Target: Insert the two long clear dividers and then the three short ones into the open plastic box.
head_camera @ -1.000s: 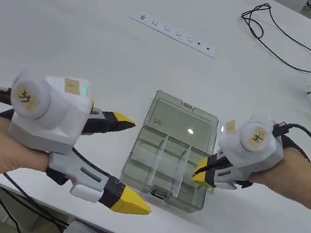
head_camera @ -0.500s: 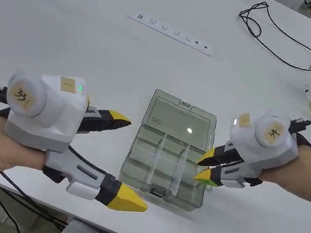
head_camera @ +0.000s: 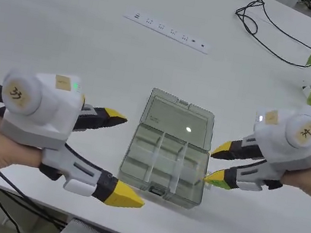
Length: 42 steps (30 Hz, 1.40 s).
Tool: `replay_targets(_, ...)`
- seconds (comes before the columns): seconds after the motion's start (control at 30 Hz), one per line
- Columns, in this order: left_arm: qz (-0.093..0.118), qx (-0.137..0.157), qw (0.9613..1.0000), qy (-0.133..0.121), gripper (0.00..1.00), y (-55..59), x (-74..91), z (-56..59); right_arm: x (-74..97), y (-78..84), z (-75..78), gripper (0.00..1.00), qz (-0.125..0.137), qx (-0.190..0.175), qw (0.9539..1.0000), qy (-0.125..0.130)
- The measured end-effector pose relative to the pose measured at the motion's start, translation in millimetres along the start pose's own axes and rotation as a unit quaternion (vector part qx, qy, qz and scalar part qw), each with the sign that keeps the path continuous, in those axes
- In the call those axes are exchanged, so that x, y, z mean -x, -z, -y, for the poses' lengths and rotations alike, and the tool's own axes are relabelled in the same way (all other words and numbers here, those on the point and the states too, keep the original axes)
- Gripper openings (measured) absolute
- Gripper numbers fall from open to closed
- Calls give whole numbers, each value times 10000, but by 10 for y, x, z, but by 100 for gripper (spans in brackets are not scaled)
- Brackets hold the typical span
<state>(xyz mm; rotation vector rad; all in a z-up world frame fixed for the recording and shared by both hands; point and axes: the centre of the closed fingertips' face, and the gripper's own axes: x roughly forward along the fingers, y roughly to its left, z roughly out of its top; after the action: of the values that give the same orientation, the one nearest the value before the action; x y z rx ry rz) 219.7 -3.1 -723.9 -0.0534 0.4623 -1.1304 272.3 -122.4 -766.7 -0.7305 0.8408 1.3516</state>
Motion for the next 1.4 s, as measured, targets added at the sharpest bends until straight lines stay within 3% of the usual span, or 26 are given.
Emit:
replay_targets(0.33, -82, -113, 9999, -61, 100, 15, 29, -30, 197, 62, -101, 48, 521, -464, 9971, 294)
replay_targets(0.57, -133, -149, 9997, -126, 100, 31, 55, -88, 323, 131, -152, 61, 944, -860, 9903, 552)
replay_targets(0.93, -340, -238, 9989, -198, 100, 144, 122, -166, 372, 298, -241, 74, 1320, -1232, 9805, 776)
replay_targets(1.4, -485, -282, 9982, -228, 100, 240, 155, -191, 374, 493, -298, 86, 1570, -1491, 9721, 898)
